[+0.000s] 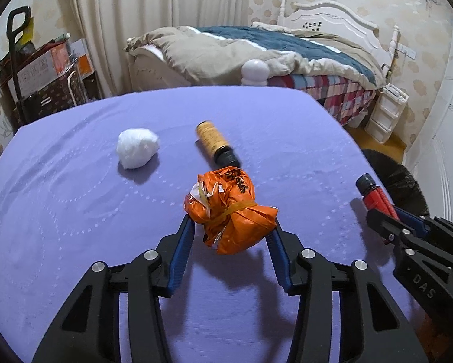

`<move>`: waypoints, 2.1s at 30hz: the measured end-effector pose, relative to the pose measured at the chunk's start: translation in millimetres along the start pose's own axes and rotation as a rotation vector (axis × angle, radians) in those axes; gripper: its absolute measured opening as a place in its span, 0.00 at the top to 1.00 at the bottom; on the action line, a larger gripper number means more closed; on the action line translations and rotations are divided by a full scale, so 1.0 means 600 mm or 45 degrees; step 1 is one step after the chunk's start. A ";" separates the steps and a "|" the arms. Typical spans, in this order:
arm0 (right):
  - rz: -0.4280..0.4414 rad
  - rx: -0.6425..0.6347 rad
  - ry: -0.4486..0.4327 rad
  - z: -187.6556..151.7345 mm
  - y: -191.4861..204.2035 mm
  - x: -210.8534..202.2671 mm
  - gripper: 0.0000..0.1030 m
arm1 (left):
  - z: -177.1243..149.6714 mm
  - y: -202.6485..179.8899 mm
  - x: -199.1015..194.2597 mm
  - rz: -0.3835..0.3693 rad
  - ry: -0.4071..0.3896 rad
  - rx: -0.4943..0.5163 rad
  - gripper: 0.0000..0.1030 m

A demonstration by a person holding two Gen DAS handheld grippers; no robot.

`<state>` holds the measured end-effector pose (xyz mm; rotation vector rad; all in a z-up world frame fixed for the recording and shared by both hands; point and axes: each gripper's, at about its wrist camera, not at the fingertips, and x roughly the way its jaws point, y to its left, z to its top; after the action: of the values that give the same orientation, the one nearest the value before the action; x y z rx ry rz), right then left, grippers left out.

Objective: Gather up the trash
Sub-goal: 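Carry the wrapper and red bottle over the black bin and open both tools, then move both open tools back toward the white ball and amber bottle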

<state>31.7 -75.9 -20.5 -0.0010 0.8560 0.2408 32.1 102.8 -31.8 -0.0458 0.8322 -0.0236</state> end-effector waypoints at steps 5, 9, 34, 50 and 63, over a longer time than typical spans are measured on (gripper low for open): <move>-0.033 0.044 -0.032 0.004 -0.030 -0.020 0.78 | 0.010 -0.041 -0.005 -0.045 -0.027 0.054 0.54; -0.081 0.088 -0.059 0.011 -0.067 -0.033 0.77 | 0.020 -0.079 -0.004 -0.085 -0.040 0.105 0.54; -0.330 0.375 -0.057 0.016 -0.309 -0.013 0.77 | 0.078 -0.324 0.093 -0.218 -0.037 0.340 0.52; -0.382 0.434 -0.076 0.003 -0.322 -0.017 0.40 | 0.073 -0.307 0.084 -0.138 -0.040 0.320 0.26; -0.141 0.233 -0.071 0.011 -0.133 -0.019 0.29 | 0.022 -0.093 0.023 0.184 -0.050 0.175 0.23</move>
<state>46.4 -155.5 -15.0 0.1285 0.8173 0.0575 50.9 47.1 -30.4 0.1430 0.7908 0.0557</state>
